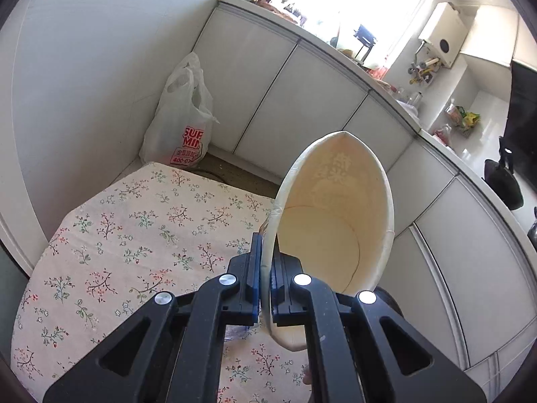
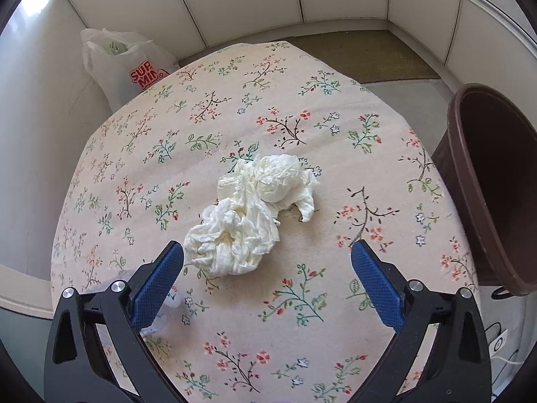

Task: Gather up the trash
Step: 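Grasp the white tissue with the right tool while the left tool holds the red cup, then carry the tissue and red cup over the brown bin and open both tools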

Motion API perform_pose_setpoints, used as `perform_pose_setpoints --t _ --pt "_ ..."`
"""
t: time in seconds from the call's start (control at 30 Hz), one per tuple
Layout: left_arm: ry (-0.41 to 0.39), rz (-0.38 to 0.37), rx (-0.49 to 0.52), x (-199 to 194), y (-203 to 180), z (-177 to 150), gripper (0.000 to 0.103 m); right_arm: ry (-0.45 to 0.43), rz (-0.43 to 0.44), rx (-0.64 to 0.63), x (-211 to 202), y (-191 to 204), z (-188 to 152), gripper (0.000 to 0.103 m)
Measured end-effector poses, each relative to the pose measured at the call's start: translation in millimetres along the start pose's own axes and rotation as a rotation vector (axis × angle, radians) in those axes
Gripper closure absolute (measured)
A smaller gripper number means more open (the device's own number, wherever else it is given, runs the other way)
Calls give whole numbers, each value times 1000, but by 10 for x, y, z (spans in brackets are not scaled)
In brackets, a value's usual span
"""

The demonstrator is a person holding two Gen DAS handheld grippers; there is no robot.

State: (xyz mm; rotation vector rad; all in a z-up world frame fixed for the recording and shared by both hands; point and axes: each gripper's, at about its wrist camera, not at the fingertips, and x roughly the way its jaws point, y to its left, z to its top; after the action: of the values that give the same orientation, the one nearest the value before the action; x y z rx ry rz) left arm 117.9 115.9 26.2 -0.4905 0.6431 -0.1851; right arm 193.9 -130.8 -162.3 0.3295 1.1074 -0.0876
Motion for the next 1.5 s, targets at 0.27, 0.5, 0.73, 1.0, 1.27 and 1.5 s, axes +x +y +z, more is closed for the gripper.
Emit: perform_pose_setpoints --t 0.27,0.5,0.73,1.0,1.27,1.5 --pt "19 23 -7 0 91 -60 99 9 38 13 167 105 -29 54" --pt "30 32 3 52 63 -97 99 4 89 -11 43 102 -46 88" --pt "40 27 1 85 25 -113 99 10 115 -11 -107 -12 -68 96" --pt "46 11 -7 88 39 -118 99 22 128 92 -112 -163 -35 41" --pt "62 12 -38 114 149 -103 98 45 52 62 135 55 -95 45" --pt "60 7 -41 101 142 -102 98 14 70 19 70 27 -111 73"
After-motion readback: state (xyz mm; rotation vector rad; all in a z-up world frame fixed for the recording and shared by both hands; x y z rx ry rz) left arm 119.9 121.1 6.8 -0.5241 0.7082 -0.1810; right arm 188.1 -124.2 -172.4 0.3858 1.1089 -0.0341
